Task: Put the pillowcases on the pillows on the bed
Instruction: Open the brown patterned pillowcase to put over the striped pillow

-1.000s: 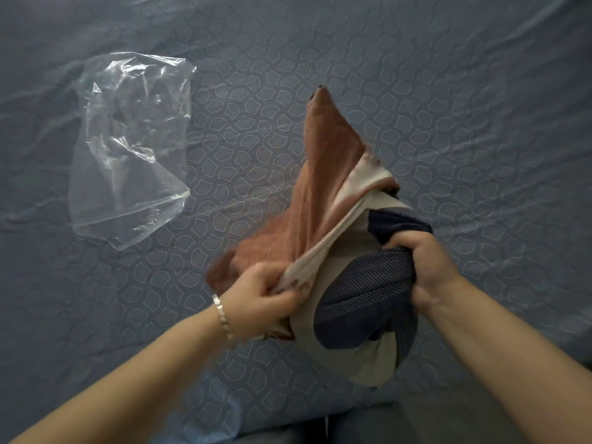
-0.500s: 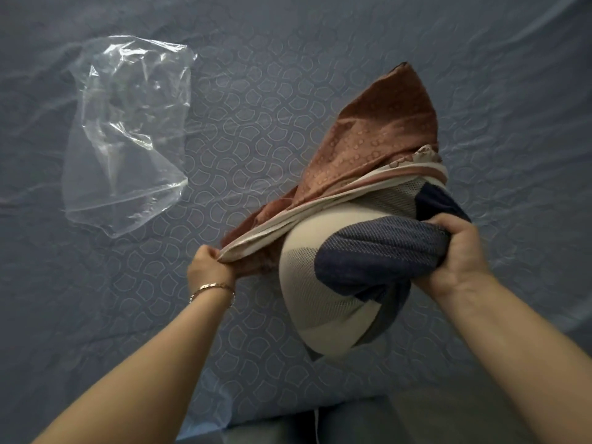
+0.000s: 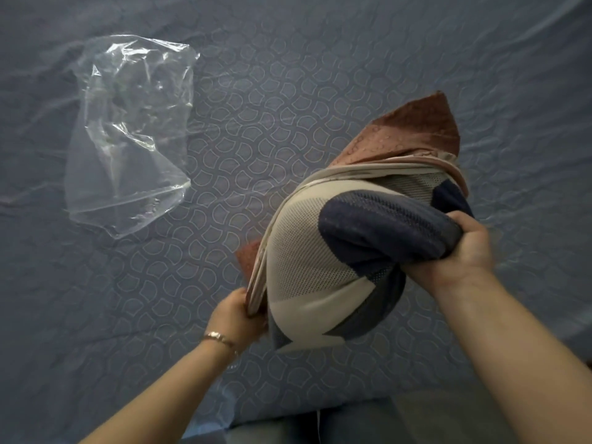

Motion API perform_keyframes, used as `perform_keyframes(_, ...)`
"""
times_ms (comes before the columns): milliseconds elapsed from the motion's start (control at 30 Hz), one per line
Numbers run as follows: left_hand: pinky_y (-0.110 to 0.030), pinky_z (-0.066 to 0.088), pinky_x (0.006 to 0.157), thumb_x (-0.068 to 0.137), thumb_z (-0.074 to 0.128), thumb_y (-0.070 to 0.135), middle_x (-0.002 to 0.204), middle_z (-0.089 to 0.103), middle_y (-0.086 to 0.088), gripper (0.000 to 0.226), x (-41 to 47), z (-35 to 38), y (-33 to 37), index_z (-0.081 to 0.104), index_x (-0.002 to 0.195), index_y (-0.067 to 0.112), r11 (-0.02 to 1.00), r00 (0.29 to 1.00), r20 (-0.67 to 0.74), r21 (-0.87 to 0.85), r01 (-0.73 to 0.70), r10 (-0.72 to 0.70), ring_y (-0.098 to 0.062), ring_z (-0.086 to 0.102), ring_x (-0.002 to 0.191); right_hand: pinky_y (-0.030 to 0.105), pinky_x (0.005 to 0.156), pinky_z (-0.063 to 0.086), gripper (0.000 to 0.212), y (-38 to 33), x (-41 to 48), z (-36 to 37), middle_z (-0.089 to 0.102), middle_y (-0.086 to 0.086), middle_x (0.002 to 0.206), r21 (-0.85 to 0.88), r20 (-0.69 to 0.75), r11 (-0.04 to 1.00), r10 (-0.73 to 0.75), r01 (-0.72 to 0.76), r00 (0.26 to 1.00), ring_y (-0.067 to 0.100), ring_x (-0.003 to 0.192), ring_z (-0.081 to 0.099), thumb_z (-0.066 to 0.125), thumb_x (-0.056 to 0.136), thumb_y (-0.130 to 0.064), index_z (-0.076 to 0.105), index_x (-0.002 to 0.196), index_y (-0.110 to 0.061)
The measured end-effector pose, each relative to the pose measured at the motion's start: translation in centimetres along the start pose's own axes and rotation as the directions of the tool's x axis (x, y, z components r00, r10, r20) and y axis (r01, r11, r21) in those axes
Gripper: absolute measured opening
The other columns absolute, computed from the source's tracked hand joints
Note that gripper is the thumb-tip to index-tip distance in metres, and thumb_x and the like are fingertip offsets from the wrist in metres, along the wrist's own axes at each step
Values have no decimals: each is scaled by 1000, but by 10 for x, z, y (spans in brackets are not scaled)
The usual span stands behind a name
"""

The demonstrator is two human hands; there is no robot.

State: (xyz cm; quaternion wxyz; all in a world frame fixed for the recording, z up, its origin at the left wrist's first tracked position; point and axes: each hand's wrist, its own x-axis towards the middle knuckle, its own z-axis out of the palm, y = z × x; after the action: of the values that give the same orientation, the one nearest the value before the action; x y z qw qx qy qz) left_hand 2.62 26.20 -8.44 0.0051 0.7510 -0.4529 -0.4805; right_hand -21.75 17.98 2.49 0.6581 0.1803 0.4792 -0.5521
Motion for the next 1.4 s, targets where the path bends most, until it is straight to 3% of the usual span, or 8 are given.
perform_keyframes(400,-33,54,75,91,54,12,97,61,-22,23,31,-8,37,41,108,20,550,824,-282,-834,42,-491,-23,60,75,21,57,52,16,50,89,48,62,8,101,-391,-183,919,-135,54,974,24,86,62,49,89,-21,57,98,-10)
perform_keyframes(500,-41,49,76,94,50,9,90,59,-18,31,43,-10,40,44,123,5,350,827,-79,-925,147,-557,-30,59,77,39,110,25,98,66,72,48,15,23,150,-996,46,58,-338,70,940,36,136,24,69,76,-37,8,148,-13)
perform_keyframes(567,-37,47,72,92,51,4,83,56,-11,37,49,-18,38,41,128,4,337,871,-36,-929,151,-490,-19,53,67,45,114,7,107,78,44,46,-17,20,149,-720,467,-624,-112,304,877,40,139,-2,71,72,-37,-5,147,-30)
perform_keyframes(633,-35,48,74,90,54,3,101,60,-16,37,47,-23,40,44,126,7,482,911,-96,-868,121,-402,-21,56,73,50,112,-9,118,89,36,39,-36,10,146,-162,590,-850,324,502,739,37,137,-25,78,66,-36,-9,145,-40)
perform_keyframes(833,-28,49,67,82,60,-1,86,56,-9,46,37,-24,28,45,104,36,782,947,-316,-603,-158,-52,-17,54,68,41,100,34,78,103,77,47,53,16,125,343,525,-742,660,576,537,33,120,48,77,59,-34,44,129,-21)
perform_keyframes(1000,-22,40,76,76,62,-2,111,38,-13,15,46,-30,0,63,90,4,967,933,-258,100,-233,251,-22,48,79,29,65,34,30,67,75,52,67,8,93,-79,671,-775,424,627,609,34,90,62,60,74,-19,59,103,-23)
perform_keyframes(1167,-43,42,92,91,47,9,142,22,-14,41,61,-31,24,43,129,23,903,977,-179,389,182,-120,-40,37,123,28,65,42,23,10,64,67,59,3,68,-390,700,-722,171,571,694,29,75,61,63,70,-5,64,82,-24)
perform_keyframes(1400,-25,40,76,82,47,-4,108,65,-14,38,78,-34,58,62,114,8,815,853,-368,-569,109,-370,-28,58,103,20,66,33,18,-7,59,76,62,2,77,-480,673,-702,91,526,734,17,76,54,66,74,-6,65,87,-19)
